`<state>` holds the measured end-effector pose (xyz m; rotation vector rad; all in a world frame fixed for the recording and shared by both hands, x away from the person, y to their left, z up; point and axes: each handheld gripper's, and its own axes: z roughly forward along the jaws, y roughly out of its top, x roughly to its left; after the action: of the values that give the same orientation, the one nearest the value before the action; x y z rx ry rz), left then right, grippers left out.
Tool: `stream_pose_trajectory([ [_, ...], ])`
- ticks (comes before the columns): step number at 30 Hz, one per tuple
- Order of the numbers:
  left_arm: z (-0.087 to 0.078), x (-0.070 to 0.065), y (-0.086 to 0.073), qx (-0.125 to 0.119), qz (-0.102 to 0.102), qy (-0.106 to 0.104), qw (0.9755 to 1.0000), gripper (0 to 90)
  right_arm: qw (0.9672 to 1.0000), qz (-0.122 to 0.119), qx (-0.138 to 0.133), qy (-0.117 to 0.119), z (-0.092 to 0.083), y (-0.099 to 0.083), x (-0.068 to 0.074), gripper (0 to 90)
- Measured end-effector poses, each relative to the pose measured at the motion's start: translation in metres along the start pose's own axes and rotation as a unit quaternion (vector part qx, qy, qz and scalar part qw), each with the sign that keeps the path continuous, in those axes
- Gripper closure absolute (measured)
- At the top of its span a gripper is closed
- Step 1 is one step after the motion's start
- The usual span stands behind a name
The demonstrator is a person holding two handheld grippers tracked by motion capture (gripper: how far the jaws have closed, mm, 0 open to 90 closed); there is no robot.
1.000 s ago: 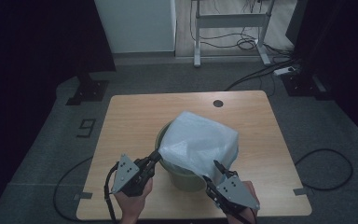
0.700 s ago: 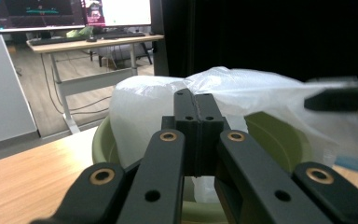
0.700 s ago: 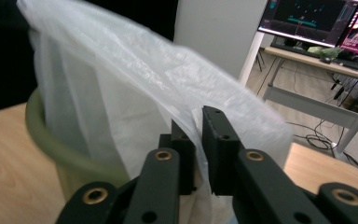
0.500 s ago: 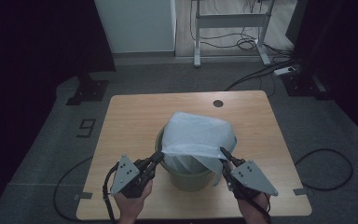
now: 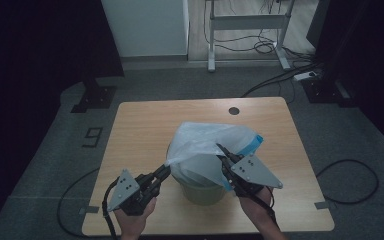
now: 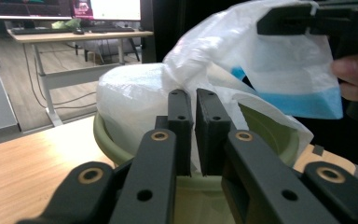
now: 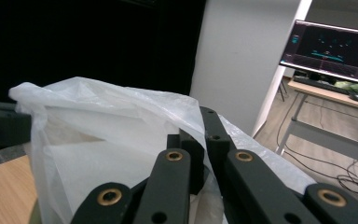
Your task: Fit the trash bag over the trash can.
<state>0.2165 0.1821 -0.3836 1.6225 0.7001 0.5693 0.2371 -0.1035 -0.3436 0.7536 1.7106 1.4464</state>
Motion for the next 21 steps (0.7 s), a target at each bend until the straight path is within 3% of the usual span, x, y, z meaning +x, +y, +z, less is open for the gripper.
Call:
stream_pose_trajectory([
  [3,-0.003,0.0,-0.001,0.004,0.0,-0.008,1.0,77.0,1.0,-0.007,-0.003,0.006,0.002,0.003,0.003,88.9],
  [7,-0.01,-0.001,0.003,-0.005,0.009,0.0,0.9999,55.4,0.9998,-0.008,-0.002,0.018,0.003,0.001,0.003,88.9],
  [9,-0.012,0.0,0.007,-0.004,0.012,-0.003,0.9999,49.0,0.9997,-0.009,0.001,0.021,0.003,-0.002,0.004,88.9],
  [15,-0.011,0.0,0.018,-0.007,0.023,0.002,0.9997,43.1,0.9996,-0.006,0.012,0.026,0.005,-0.011,0.004,88.9],
  [21,0.0,0.007,0.034,0.016,0.026,-0.004,0.9995,37.7,0.9994,-0.006,0.015,0.029,0.007,-0.011,0.003,88.9],
])
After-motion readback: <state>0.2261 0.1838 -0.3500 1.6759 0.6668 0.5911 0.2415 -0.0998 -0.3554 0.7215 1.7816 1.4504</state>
